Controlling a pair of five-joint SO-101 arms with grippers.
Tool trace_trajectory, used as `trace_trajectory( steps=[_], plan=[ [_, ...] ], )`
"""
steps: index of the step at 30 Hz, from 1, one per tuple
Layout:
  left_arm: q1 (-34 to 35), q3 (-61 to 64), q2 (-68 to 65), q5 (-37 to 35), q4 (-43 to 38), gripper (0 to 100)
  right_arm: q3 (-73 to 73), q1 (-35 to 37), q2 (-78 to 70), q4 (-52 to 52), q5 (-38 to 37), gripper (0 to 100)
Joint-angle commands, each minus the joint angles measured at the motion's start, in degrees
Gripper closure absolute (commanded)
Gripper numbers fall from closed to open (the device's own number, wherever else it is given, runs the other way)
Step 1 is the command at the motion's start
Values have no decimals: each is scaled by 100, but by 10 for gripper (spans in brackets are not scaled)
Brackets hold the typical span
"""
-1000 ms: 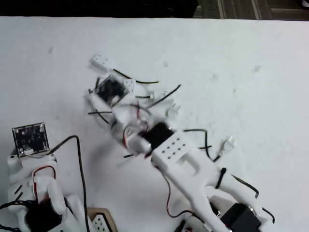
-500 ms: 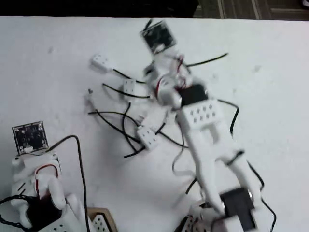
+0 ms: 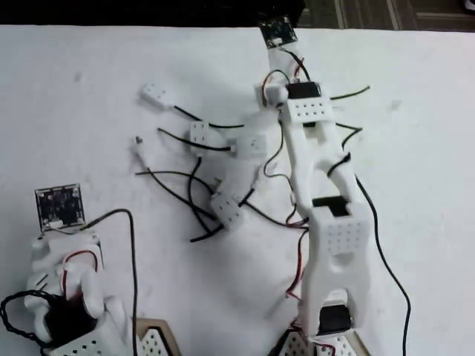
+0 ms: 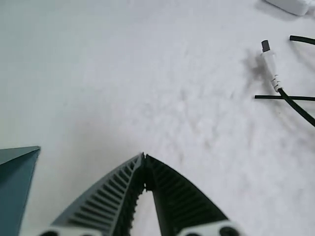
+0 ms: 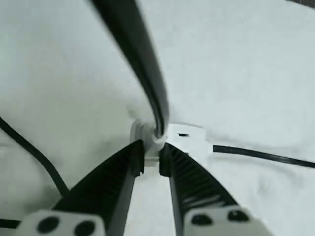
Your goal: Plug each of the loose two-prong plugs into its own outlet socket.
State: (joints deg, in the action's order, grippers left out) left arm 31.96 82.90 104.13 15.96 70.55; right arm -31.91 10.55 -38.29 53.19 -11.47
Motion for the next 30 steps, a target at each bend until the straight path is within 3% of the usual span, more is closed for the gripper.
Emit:
trace_trajectory(
  steps=[1,7,13,21,30],
  plan=[
    [-48,9,31,-53,-44,977,-1055,-22,-13,989,26,810],
    [-48,88,31,-53,-79,977,-2286,163,215,3064,-53,836],
    [-48,105,31,-53,-79,977,-2884,242,286,4541,-1697,852],
    [-57,123,31,-44,-79,977,-2075,110,462,4549,-1873,854],
    [-57,123,31,-44,-79,977,1292,699,2571,4523,-1881,850]
  ],
)
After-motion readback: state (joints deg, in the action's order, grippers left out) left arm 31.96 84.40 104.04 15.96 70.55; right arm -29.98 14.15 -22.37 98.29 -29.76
